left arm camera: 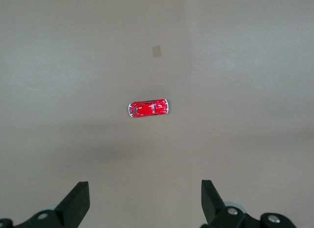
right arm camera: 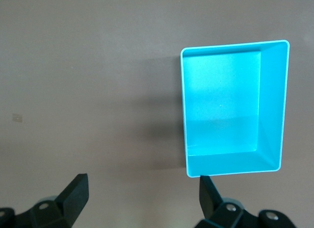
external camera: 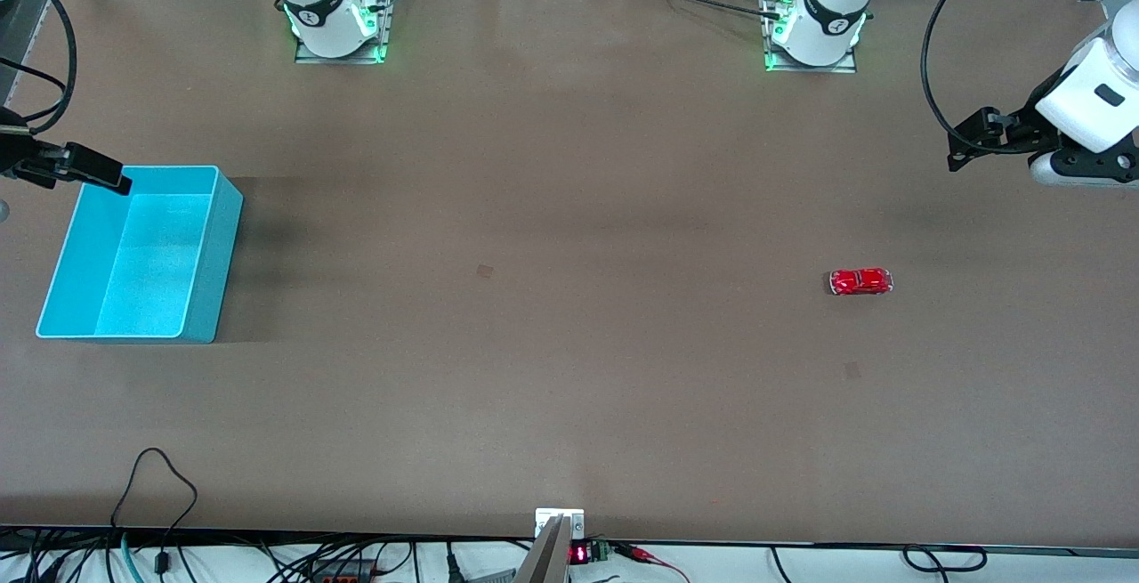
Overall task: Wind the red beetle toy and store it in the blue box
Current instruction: 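Move the left gripper down toward the red toy car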
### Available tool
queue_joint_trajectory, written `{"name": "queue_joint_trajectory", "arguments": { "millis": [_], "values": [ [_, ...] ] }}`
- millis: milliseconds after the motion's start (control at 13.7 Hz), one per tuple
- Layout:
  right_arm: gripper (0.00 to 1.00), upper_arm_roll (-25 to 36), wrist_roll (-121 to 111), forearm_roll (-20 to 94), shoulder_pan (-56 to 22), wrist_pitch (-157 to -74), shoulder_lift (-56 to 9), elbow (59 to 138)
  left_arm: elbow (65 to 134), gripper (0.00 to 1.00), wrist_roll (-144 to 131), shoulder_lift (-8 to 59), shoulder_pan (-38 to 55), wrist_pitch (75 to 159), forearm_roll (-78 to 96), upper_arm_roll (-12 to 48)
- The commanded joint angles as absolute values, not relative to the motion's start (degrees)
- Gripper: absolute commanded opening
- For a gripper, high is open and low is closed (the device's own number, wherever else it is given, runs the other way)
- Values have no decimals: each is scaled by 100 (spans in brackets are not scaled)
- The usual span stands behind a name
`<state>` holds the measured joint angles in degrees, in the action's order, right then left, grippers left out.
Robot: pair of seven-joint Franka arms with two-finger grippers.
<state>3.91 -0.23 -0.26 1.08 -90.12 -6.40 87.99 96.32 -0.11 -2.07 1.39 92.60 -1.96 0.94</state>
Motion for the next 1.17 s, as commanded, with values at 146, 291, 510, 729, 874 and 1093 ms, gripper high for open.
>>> {"name": "queue_joint_trajectory", "arguments": {
  "millis": [146, 291, 510, 729, 874, 1093],
  "values": [
    [100, 369, 18, -9, 97, -8974, -615, 8798, 9580, 100, -53, -264, 158, 9167, -123, 114],
    [100, 369, 18, -9, 97, -8974, -615, 8798, 9545, 100, -53, -229, 158, 9114, -123, 123],
    [100, 369, 26, -9, 97, -8974, -615, 8807, 9545, 100, -53, -220, 158, 8642, -114, 123],
    [100, 369, 35, -9, 97, -8974, -615, 8798, 9519, 100, -18, -229, 211, 7728, -114, 158],
    [100, 369, 26, -9, 105, -8974, -615, 8798, 9510, 100, -18, -220, 229, 7411, -114, 158],
    [100, 369, 26, -9, 105, -8974, -615, 8798, 9519, 100, 114, -123, 272, 6970, -123, 245]
  ]
}}
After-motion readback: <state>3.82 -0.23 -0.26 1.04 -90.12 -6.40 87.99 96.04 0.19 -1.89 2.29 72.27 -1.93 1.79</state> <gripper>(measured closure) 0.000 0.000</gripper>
